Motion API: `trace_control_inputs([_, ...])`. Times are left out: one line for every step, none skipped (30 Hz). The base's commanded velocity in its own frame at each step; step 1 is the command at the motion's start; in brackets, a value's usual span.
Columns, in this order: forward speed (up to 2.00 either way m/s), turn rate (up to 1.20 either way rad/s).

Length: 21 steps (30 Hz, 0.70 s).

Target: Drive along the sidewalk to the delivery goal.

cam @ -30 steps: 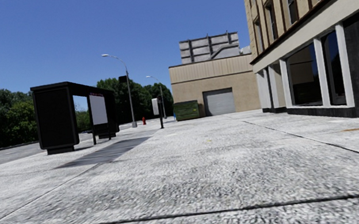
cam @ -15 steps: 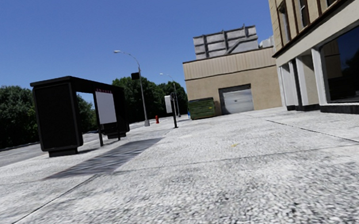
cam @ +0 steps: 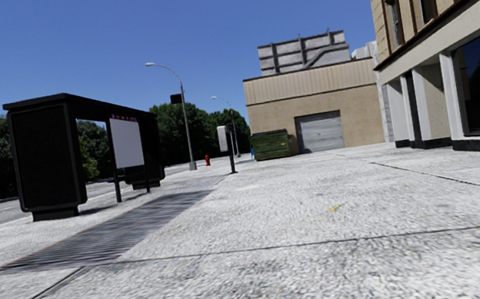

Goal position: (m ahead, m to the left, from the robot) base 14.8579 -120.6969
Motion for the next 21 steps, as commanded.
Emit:
trace_control_inputs([2.00, 0.00])
trace_control_inputs([2.00, 0.00])
trace_control_inputs([2.00, 0.00])
trace_control_inputs([1.99, 0.00])
trace_control_inputs([1.99, 0.00])
trace_control_inputs([1.99, 0.00])
trace_control_inputs([1.99, 0.00])
trace_control_inputs([1.99, 0.00])
trace_control_inputs([1.99, 0.00])
trace_control_inputs([1.99, 0.00])
trace_control_inputs([1.99, 0.00])
trace_control_inputs([1.99, 0.00])
trace_control_inputs([1.99, 0.00])
trace_control_inputs([1.99, 0.00])
trace_control_inputs([1.99, 0.00])
trace_control_inputs([1.99, 0.00])
trace_control_inputs([1.99, 0.00])
trace_control_inputs([1.99, 0.00])
trace_control_inputs([1.99, 0.00])
trace_control_inputs([1.99, 0.00])
trace_control_inputs([1.99, 0.00])
